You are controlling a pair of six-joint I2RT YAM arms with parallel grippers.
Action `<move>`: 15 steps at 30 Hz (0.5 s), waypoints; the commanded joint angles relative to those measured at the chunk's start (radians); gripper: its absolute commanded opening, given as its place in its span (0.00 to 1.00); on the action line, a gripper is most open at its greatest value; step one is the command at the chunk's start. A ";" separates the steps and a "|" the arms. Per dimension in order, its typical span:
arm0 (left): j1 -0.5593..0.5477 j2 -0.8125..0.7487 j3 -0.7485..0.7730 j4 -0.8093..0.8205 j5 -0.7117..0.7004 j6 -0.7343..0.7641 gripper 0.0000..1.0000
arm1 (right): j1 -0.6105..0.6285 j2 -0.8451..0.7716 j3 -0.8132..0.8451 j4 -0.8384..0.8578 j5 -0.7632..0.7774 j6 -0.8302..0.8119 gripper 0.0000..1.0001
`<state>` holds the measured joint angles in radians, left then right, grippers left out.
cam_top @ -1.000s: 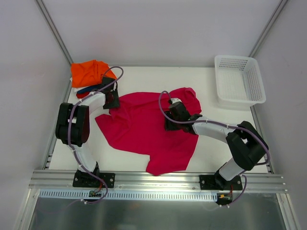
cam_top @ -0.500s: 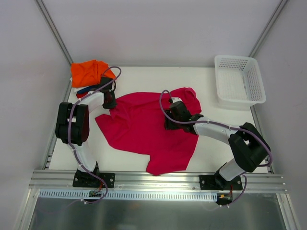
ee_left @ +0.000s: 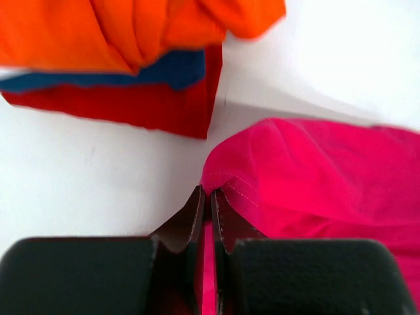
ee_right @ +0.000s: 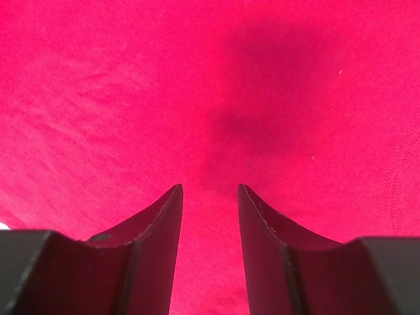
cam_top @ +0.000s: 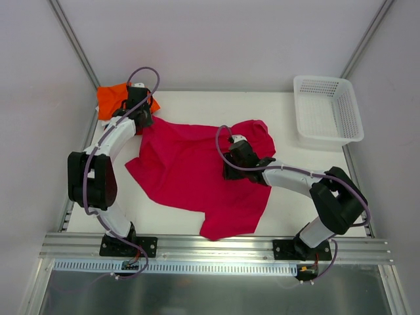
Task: Fold and stack the t-shirts
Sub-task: Fold the tshirt
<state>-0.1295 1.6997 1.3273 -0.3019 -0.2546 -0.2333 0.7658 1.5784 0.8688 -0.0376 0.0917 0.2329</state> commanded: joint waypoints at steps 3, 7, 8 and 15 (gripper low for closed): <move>0.004 0.006 0.116 -0.023 -0.109 0.063 0.00 | 0.013 -0.018 -0.017 0.030 -0.003 0.020 0.42; 0.007 0.047 0.177 -0.025 -0.135 0.094 0.00 | 0.013 -0.027 -0.025 0.028 0.000 0.022 0.42; 0.008 0.060 0.193 -0.025 -0.138 0.100 0.00 | 0.013 -0.031 -0.027 0.028 -0.003 0.022 0.42; 0.021 0.173 0.302 -0.028 -0.181 0.134 0.00 | 0.024 -0.066 -0.050 0.028 -0.004 0.032 0.42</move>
<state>-0.1280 1.8435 1.5665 -0.3305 -0.3820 -0.1375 0.7773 1.5696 0.8314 -0.0303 0.0910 0.2436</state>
